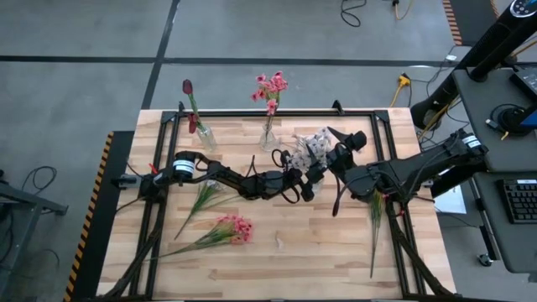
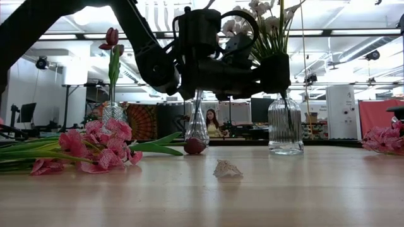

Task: Sort flowers into vase by color
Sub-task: Put the right white flowers into the right transparent vase

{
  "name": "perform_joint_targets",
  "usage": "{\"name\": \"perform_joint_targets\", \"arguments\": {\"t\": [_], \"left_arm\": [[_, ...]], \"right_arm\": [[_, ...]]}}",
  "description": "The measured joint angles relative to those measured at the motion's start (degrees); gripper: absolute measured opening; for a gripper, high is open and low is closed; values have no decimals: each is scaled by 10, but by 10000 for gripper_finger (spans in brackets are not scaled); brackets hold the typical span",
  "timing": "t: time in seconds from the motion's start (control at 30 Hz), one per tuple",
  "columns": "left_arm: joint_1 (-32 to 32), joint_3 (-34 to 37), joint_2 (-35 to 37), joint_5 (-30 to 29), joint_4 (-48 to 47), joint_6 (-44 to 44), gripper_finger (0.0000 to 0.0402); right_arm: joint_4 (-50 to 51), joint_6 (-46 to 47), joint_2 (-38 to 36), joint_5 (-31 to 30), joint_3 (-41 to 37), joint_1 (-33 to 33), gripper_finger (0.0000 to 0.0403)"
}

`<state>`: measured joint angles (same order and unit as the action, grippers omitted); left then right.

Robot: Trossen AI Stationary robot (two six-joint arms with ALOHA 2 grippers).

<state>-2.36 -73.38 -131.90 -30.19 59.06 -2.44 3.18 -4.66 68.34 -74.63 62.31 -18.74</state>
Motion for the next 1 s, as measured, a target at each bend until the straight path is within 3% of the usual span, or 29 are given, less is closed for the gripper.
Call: {"name": "perform_joint_targets", "arguments": {"t": [1.0], "left_arm": [[-5, 1, 16, 5, -22, 15, 303]], "right_arm": [[0, 0, 0, 0, -2, 0, 364]]}}
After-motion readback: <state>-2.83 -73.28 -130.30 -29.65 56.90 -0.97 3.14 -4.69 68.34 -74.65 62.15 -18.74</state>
